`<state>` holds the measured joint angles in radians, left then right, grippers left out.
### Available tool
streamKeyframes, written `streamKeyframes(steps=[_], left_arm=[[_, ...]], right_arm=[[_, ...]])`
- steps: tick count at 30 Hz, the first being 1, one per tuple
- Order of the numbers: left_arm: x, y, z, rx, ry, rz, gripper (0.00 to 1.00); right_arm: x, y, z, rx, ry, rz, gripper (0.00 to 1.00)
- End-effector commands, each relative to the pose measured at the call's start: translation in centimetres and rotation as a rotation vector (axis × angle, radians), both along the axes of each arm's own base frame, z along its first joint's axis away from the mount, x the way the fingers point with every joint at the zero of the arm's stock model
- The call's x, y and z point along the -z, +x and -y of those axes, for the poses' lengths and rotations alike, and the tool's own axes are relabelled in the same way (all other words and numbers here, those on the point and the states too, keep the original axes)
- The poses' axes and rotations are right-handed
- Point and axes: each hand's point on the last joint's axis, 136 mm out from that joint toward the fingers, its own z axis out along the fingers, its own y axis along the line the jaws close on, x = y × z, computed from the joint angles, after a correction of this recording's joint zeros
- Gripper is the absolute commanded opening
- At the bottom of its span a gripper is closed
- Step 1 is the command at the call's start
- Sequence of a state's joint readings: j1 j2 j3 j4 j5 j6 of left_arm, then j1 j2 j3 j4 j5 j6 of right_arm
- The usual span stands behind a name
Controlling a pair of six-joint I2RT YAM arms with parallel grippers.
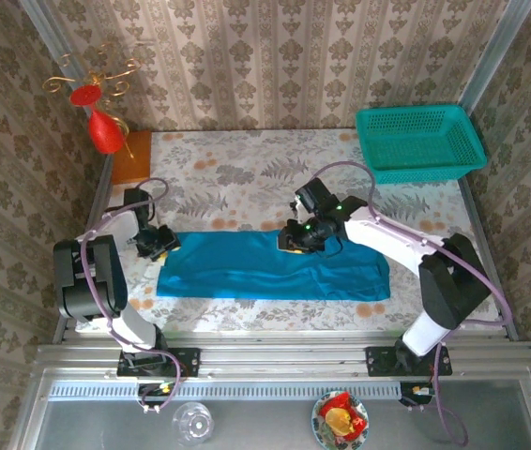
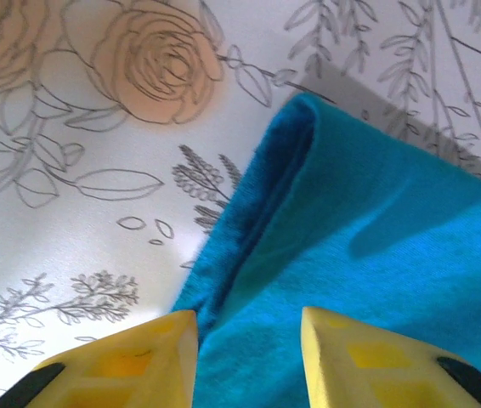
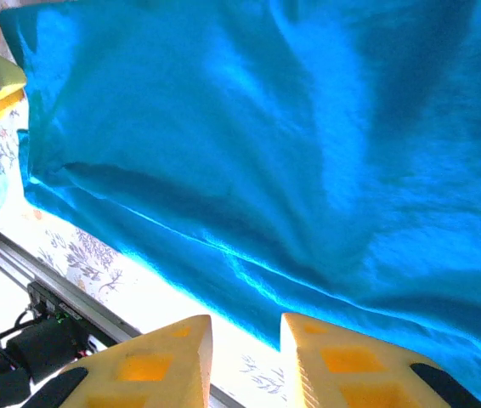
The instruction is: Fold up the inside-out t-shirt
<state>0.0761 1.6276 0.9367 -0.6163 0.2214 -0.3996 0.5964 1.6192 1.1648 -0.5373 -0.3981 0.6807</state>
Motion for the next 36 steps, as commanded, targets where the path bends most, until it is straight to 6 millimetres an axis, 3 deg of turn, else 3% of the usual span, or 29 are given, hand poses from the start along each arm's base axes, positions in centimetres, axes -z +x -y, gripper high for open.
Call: streamKeyframes(steps=[1,9,20,26,36], left_arm=[[0.0,0.0,-1.1,0.008,0.047,-0.011,0.42],[0.7,0.1,0.2,0.010,-0.032,-0.014,0.44],[-0.3,-0.3,0.7,0.008,-0.062,0.016,0.34],[-0.3,-0.8,0.9,0.009,-0.069,0.011,0.33],[0.0,-2.8,0.4,-0.017,-0.040,-0.019,0.42]], right_arm=[[0.4,-1.3,2.2,0.019,-0.054,-0.028,0.30],[0.0,-1.7,4.0,0.054,-0.058,-0.020,0.30],[-0.1,-2.0,5.0,0.072,-0.058,-0.021,0.30],[-0.2,-2.1,5.4,0.081,-0.059,-0.019,0.30],[-0.5,-2.2,5.9,0.085,-0.061,-0.015,0.30]])
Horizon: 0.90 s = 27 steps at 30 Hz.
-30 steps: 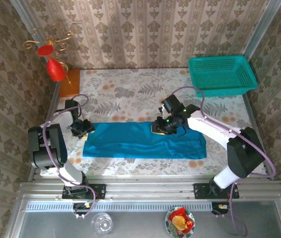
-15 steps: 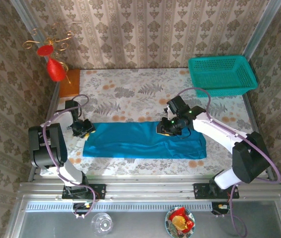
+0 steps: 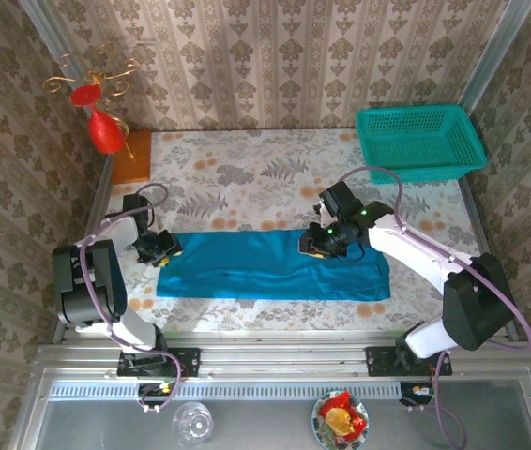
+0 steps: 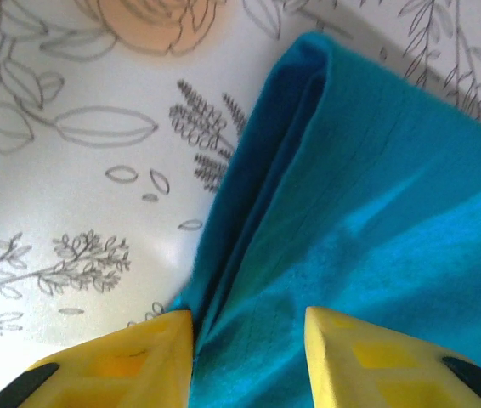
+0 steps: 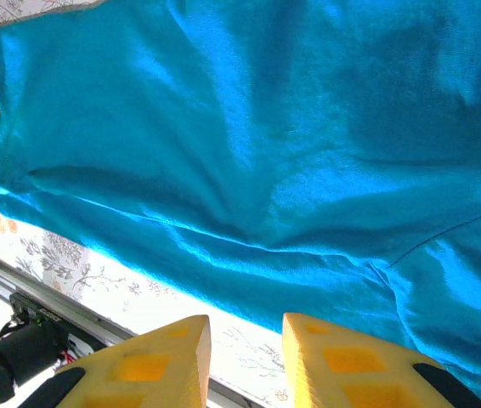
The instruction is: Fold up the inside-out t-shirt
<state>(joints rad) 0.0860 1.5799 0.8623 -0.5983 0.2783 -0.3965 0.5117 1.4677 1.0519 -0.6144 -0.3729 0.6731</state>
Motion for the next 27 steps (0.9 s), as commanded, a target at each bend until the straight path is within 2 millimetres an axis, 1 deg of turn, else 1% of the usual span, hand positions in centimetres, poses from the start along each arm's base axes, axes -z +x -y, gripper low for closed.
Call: streamKeyframes(steps=[1,4,7,15,20,23,27], left_arm=[[-0.5,-1.2,-0.6,-0.023,0.027,-0.013,0.43],[-1.0,-1.5,-0.9,-0.026,0.049,-0.008,0.44],[-1.1,-1.8,-0.8,-0.024,0.044,-0.014,0.47],[0.6,-1.9,0.2,-0.017,-0.017,-0.043,0.47],[0.3,-1.0,1.1,-0.012,-0.073,-0.007,0.43],[-0.1,-0.8,1.2,-0.008,-0.077,0.007,0.39],[-0.7,-0.3,1.1,-0.004,-0.074,0.033,0.38]], right_arm=[[-0.3,-0.7,0.8,-0.004,-0.020,0.003,0.31],[-0.3,-0.7,0.9,-0.007,-0.021,0.003,0.31],[-0.4,-0.7,0.9,-0.007,-0.022,0.004,0.31],[-0.3,-0.7,0.9,-0.007,-0.021,0.001,0.31],[-0.1,-0.8,1.1,-0.008,-0.028,-0.006,0.32],[0.2,-0.9,1.2,-0.007,-0.031,-0.014,0.32],[0.3,-0.9,1.2,-0.002,-0.026,-0.012,0.32]])
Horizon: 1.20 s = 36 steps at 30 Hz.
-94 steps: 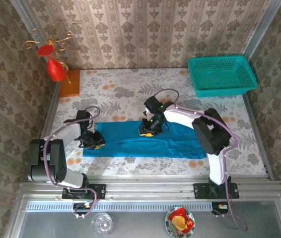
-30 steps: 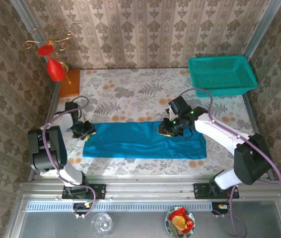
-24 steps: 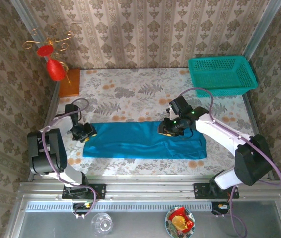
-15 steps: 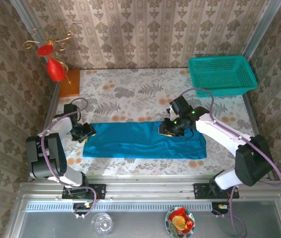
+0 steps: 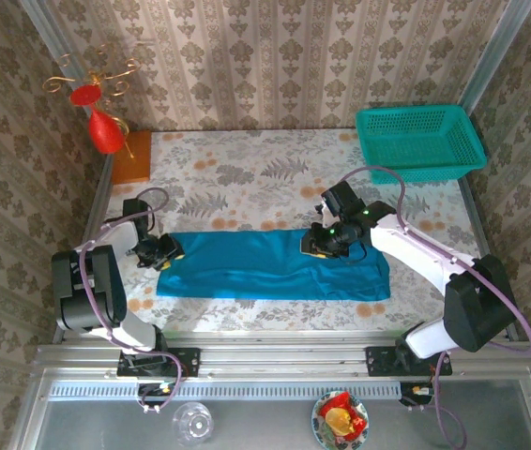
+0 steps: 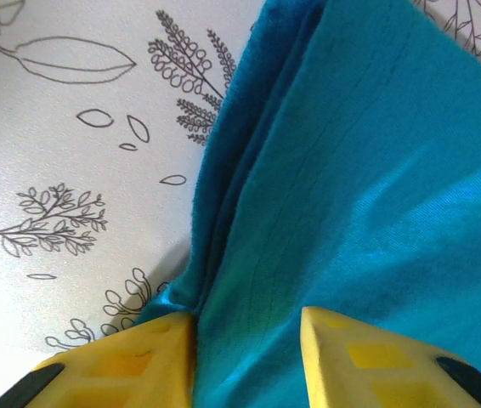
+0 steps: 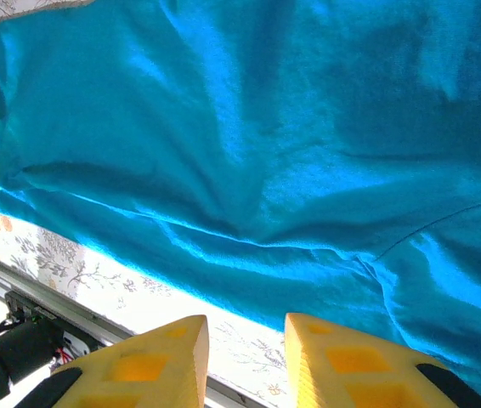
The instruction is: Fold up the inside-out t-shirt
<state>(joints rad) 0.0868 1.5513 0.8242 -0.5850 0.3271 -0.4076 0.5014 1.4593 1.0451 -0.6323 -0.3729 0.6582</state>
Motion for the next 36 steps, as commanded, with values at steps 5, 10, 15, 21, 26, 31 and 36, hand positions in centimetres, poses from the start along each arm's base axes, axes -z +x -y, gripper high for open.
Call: streamKeyframes(steps=[5,10,15,21,26,31,36], left_arm=[[-1.6,2.0,0.1,0.004,-0.017,0.083,0.40],[-2.5,2.4,0.1,0.006,-0.018,0.099,0.38],[-2.7,1.8,0.2,0.002,-0.022,0.082,0.38],[-1.9,1.9,0.4,0.009,-0.036,0.071,0.37],[-1.0,2.6,-0.2,0.011,-0.001,0.060,0.38],[-1.0,4.2,-0.5,0.010,0.010,0.085,0.36],[-1.2,5.6,-0.3,0.016,-0.008,0.108,0.28]], right_arm=[[0.4,-0.6,0.8,-0.001,-0.023,-0.013,0.32],[0.4,-0.7,1.0,0.004,-0.030,-0.011,0.32],[0.4,-0.8,1.2,0.010,-0.030,-0.012,0.32],[0.3,-0.8,1.1,0.011,-0.028,-0.011,0.32],[0.3,-0.9,1.3,0.012,-0.029,-0.008,0.32],[0.1,-0.9,1.3,0.012,-0.030,-0.006,0.32],[0.0,-1.0,1.9,0.021,-0.040,-0.001,0.32]])
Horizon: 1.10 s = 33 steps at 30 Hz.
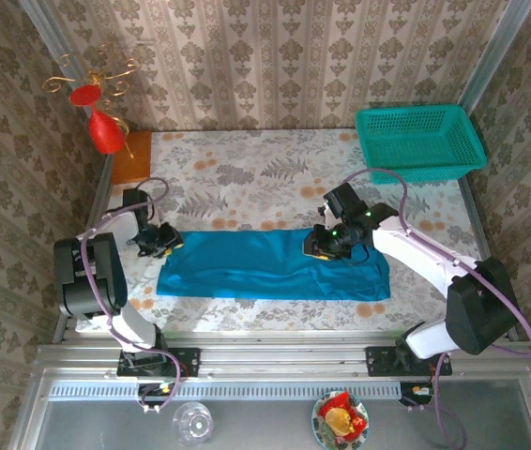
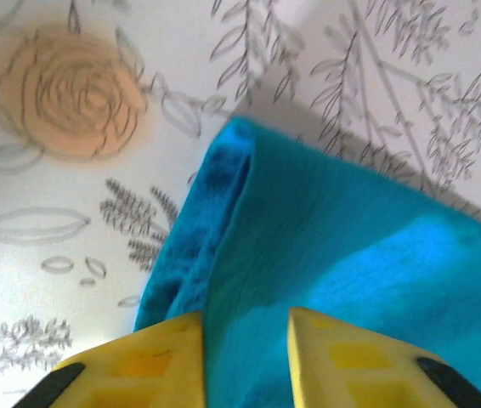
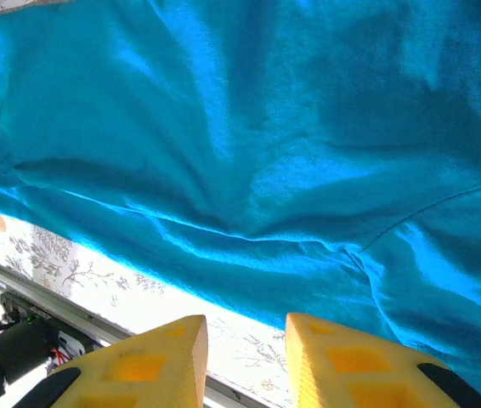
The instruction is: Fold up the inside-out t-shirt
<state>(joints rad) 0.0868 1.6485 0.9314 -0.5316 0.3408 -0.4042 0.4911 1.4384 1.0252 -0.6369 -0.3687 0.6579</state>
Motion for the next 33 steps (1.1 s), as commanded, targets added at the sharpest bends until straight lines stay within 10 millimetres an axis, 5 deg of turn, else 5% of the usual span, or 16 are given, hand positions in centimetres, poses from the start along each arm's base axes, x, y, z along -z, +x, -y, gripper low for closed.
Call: streamKeyframes(steps=[1,6,15,20,26,33], left_arm=[[-0.6,1.7,-0.2,0.009,-0.002,0.044,0.27],[-0.3,2.0,0.0,0.016,-0.013,0.032,0.18],[-1.1,1.6,-0.2,0.010,0.000,0.056,0.04],[-2.0,2.0,-0.2,0.009,0.003,0.076,0.04],[-1.3,0.6,-1.0,0.008,0.054,0.006,0.28],[-0.6,-1.4,-1.8,-0.005,0.108,-0.037,0.35]], right_arm=[[0.0,-0.7,1.4,0.014,-0.039,0.000,0.32],[-0.1,-0.5,3.4,0.060,-0.077,0.022,0.32],[2.1,1.0,11.2,0.212,-0.220,0.019,0.31],[3.2,2.1,14.5,0.281,-0.231,0.008,0.31],[3.8,2.9,15.7,0.309,-0.197,-0.013,0.31],[3.9,3.0,15.7,0.307,-0.181,-0.019,0.31]])
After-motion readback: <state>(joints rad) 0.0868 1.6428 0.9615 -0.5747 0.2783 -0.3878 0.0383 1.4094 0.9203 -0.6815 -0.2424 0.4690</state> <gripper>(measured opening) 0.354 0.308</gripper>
